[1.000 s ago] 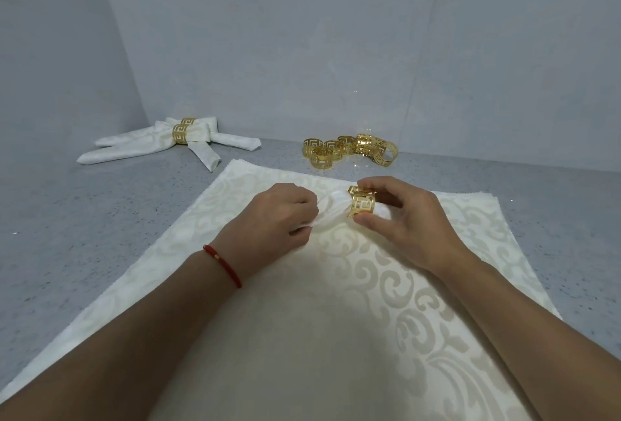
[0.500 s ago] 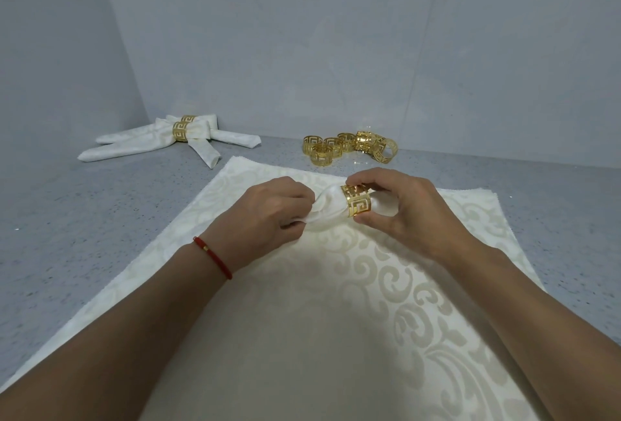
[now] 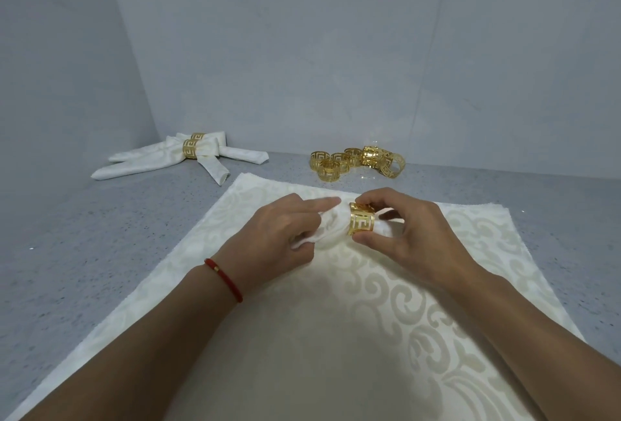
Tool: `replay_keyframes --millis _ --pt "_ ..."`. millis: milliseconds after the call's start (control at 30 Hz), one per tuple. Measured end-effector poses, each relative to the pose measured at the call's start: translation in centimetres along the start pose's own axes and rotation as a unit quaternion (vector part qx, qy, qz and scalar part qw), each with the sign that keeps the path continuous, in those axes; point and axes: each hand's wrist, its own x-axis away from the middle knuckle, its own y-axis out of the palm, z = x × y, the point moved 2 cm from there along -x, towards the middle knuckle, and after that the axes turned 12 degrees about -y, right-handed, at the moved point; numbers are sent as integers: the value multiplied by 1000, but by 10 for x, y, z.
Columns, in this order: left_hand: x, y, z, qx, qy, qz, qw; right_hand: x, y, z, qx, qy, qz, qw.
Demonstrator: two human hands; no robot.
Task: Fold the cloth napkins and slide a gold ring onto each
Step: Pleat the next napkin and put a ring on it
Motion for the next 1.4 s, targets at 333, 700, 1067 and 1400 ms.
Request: replay_keyframes --millis 333,700,1067,1400 --pt "-2 -4 11 -24 41 -36 998 -3 -4 2 -11 -4 -29 1000" --pt "3 -9 8 16 -31 28 999 -7 -4 0 -28 -5 -50 998" --pt "4 -8 7 34 -76 16 996 -5 -4 -6 -67 39 -27 997" --pt "4 -2 15 25 -87 81 993 -11 4 -20 -68 3 -23 997"
